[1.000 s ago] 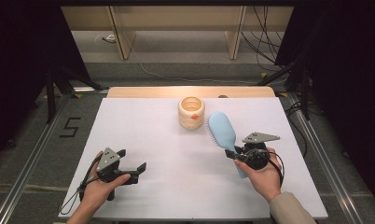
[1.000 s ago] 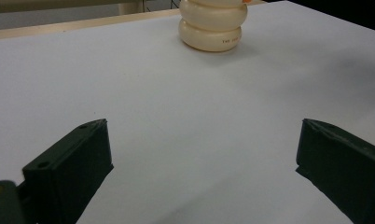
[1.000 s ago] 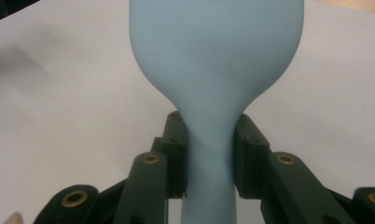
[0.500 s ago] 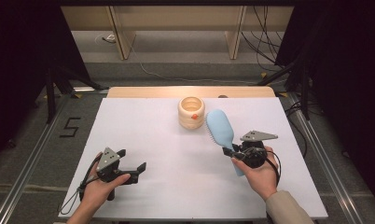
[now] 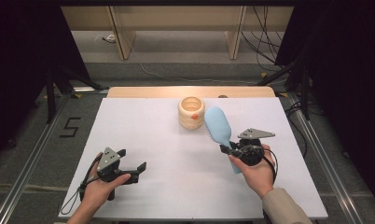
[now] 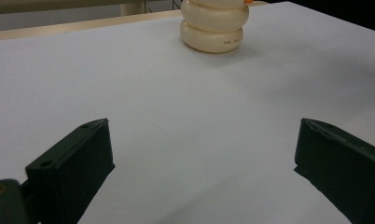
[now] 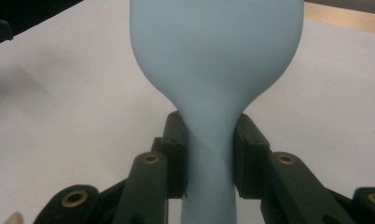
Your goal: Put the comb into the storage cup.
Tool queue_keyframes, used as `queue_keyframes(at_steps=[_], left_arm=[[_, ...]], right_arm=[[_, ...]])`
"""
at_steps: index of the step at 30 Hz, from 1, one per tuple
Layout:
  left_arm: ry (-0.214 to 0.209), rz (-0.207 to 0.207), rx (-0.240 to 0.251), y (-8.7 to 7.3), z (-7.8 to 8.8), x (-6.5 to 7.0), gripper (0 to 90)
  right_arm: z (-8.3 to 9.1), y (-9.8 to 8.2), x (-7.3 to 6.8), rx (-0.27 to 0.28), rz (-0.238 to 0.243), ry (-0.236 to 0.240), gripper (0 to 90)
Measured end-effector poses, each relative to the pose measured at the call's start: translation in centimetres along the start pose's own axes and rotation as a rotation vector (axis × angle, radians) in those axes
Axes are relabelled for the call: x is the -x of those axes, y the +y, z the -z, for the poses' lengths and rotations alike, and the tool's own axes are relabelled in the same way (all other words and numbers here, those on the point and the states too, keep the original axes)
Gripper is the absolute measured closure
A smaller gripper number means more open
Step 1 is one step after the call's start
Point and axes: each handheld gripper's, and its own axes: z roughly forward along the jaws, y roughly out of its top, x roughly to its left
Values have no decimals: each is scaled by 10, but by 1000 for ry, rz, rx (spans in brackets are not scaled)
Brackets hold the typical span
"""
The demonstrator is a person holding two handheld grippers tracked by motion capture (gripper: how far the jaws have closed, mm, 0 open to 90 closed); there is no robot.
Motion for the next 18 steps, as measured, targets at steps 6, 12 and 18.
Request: queue_keyframes(at_steps=[6, 12, 18], left_arm=[[2, -2, 7, 1, 0, 1, 43], [-1, -3, 12, 1, 0, 2, 49], [-8, -2, 18, 2, 0, 4, 51]], right_arm=[[-3, 3, -2, 1, 2, 3, 704], [-5, 5, -3, 7, 2, 4, 704], [-5, 7, -3, 16, 4, 4, 704]])
